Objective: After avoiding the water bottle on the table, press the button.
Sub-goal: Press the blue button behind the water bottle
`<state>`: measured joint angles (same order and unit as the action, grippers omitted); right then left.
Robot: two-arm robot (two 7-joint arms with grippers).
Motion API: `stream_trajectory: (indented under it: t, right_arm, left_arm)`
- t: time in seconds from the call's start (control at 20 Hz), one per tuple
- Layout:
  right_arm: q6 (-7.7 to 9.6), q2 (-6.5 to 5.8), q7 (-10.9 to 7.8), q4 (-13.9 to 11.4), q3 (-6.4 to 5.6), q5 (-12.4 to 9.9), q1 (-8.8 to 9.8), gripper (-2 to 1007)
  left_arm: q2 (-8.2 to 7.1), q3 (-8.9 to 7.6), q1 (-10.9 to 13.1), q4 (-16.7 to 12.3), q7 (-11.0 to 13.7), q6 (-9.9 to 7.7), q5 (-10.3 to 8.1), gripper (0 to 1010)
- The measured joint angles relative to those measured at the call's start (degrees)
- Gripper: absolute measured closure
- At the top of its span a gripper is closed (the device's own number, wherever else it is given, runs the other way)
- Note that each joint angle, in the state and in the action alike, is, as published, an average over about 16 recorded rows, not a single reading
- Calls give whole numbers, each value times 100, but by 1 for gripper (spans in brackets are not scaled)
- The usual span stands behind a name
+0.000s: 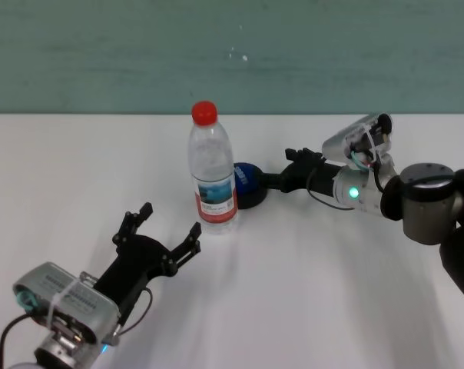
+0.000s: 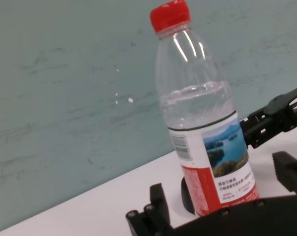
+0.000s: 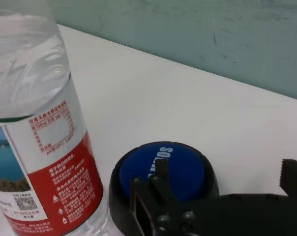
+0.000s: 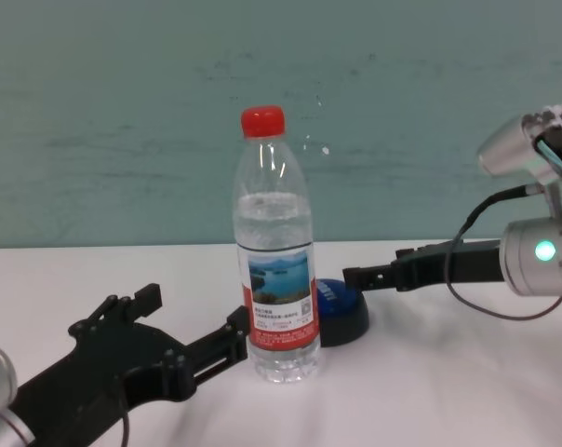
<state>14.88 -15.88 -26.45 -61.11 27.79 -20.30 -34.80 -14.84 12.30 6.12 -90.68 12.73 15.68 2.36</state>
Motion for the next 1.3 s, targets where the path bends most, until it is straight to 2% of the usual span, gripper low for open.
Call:
stream_trajectory:
  t: [0.55, 1.0, 1.3]
  right_arm:
    - [-6, 110, -37, 250, 8, 86, -96, 1]
    - [-49, 238, -83, 578, 9, 161, -233, 1]
    - [-25, 266, -89, 523, -9, 203, -242, 1]
  left_arm:
    - [0, 0, 0, 0, 0, 0, 0, 10]
    - [0, 0, 0, 0, 0, 0, 0, 9]
    - [0, 0, 0, 0, 0, 0, 0, 10]
